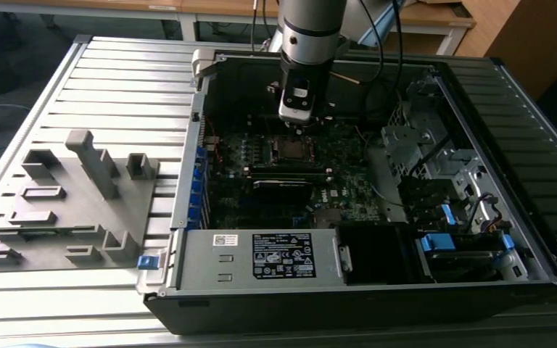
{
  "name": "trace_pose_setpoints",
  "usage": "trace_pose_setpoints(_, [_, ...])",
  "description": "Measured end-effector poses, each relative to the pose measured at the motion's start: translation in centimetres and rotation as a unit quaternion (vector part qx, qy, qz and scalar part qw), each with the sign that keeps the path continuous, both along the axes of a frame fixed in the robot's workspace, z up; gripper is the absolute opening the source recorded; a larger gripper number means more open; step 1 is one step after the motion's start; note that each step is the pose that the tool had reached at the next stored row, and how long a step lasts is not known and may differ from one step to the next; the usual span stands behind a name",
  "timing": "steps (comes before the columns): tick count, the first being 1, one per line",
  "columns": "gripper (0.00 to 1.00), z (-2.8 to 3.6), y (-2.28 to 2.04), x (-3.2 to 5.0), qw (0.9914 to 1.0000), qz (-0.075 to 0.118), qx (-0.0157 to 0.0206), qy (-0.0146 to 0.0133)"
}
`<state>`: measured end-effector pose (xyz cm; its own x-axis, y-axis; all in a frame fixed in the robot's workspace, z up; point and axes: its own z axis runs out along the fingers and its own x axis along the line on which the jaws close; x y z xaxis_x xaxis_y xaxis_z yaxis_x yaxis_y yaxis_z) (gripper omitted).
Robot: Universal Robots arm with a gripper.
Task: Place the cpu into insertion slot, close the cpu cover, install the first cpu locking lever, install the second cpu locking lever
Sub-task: 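Close the cpu cover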
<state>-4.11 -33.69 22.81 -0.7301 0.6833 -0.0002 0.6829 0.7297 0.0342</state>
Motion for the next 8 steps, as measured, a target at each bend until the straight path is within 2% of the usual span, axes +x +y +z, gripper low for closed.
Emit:
trace_pose_setpoints(4, [0.11, -0.01, 0.0, 0.0, 0.99933, 0.037, 0.0, 0.0])
trace_pose_setpoints(8, [0.11, -0.03, 0.0, 0.0, 0.99736, 0.073, 0.0, 0.0])
